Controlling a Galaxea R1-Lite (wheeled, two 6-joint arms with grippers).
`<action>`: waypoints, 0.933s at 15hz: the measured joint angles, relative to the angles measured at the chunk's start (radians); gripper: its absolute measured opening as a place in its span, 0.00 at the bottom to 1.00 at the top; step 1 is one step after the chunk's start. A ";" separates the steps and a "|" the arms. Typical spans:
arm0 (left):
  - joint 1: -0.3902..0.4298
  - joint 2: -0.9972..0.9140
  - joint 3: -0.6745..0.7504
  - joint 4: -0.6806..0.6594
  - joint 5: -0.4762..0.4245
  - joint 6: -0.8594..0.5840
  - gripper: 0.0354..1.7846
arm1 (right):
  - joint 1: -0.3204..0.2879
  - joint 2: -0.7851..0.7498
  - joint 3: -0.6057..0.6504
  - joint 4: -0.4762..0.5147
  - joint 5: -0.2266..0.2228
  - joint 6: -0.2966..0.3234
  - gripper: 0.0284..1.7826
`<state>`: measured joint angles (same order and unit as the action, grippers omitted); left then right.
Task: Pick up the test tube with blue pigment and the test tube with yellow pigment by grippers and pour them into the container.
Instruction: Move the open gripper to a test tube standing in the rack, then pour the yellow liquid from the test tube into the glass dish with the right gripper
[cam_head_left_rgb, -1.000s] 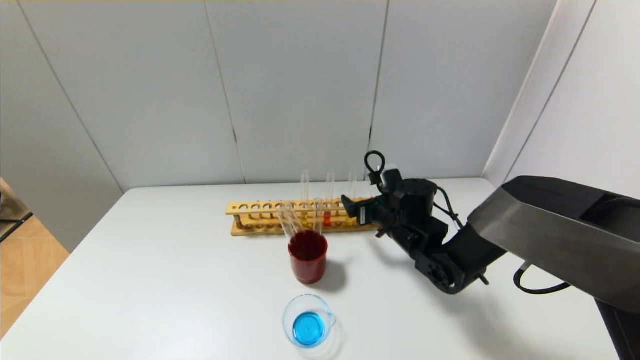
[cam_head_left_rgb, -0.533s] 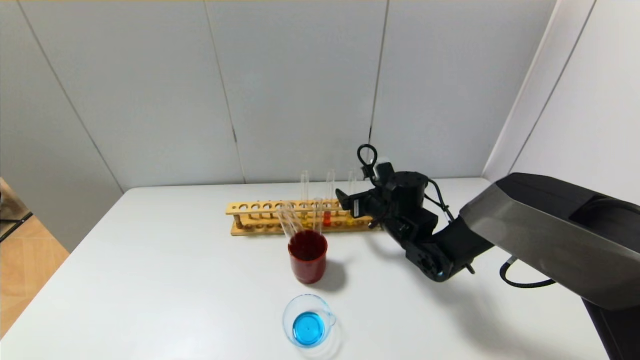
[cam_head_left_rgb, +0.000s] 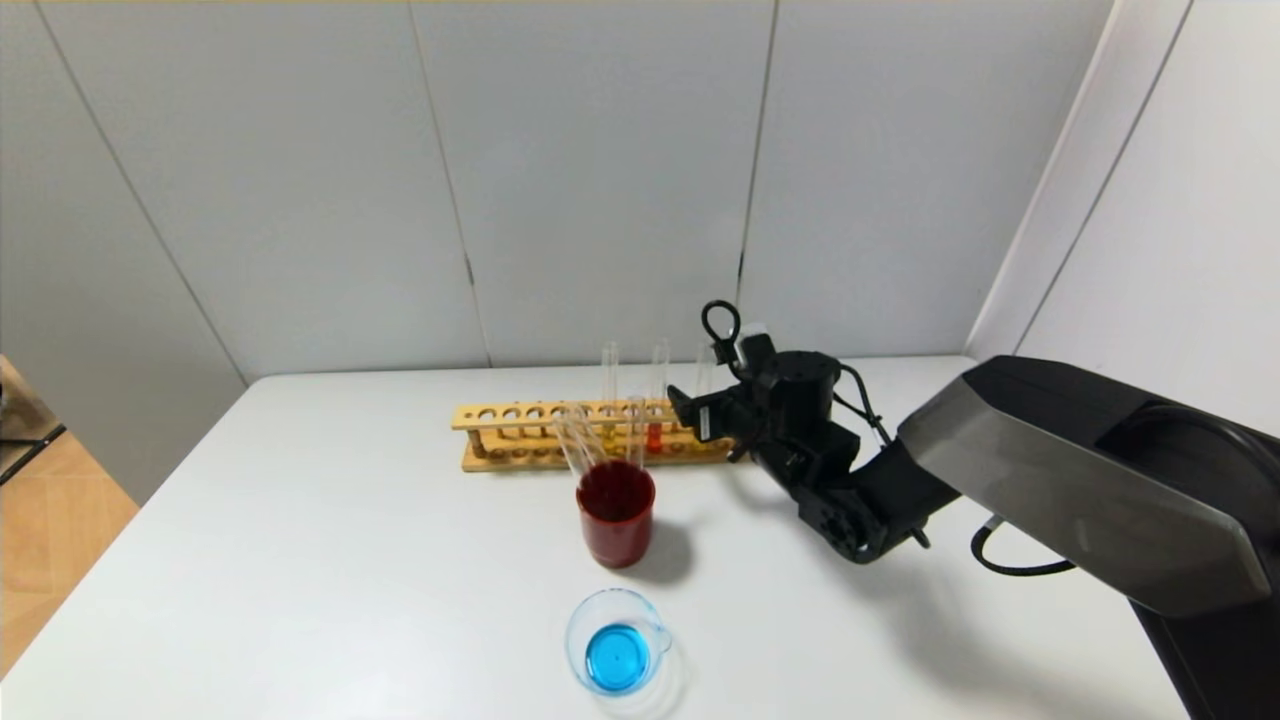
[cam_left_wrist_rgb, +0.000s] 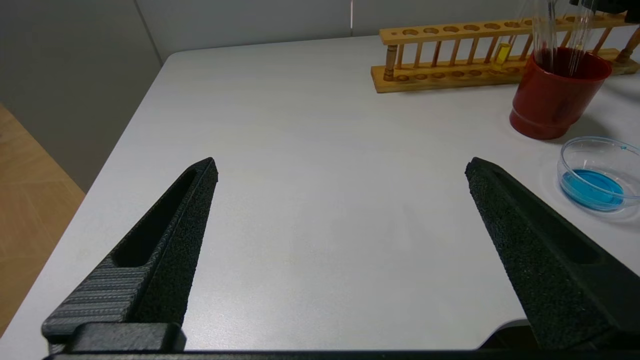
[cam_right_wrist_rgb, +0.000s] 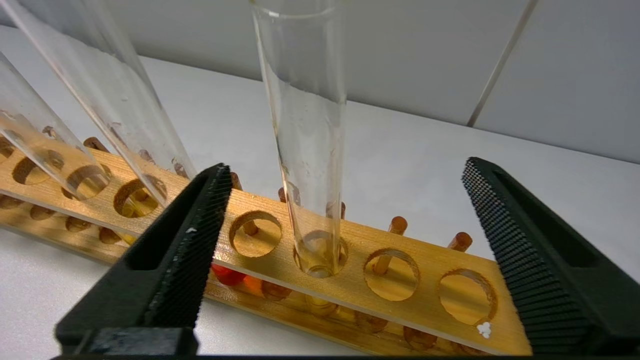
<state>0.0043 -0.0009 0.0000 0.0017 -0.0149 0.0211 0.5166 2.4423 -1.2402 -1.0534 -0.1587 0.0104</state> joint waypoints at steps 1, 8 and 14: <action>0.000 0.000 0.000 0.000 0.000 0.000 0.98 | 0.000 0.006 -0.005 0.002 0.000 0.000 0.84; 0.000 0.000 0.000 0.000 0.000 0.000 0.98 | 0.001 0.027 -0.048 0.033 0.000 0.002 0.21; 0.000 0.000 0.000 0.000 0.000 0.000 0.98 | 0.000 0.014 -0.067 0.026 -0.010 0.002 0.18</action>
<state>0.0043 -0.0009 0.0000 0.0017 -0.0153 0.0215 0.5162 2.4568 -1.3070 -1.0270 -0.1683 0.0123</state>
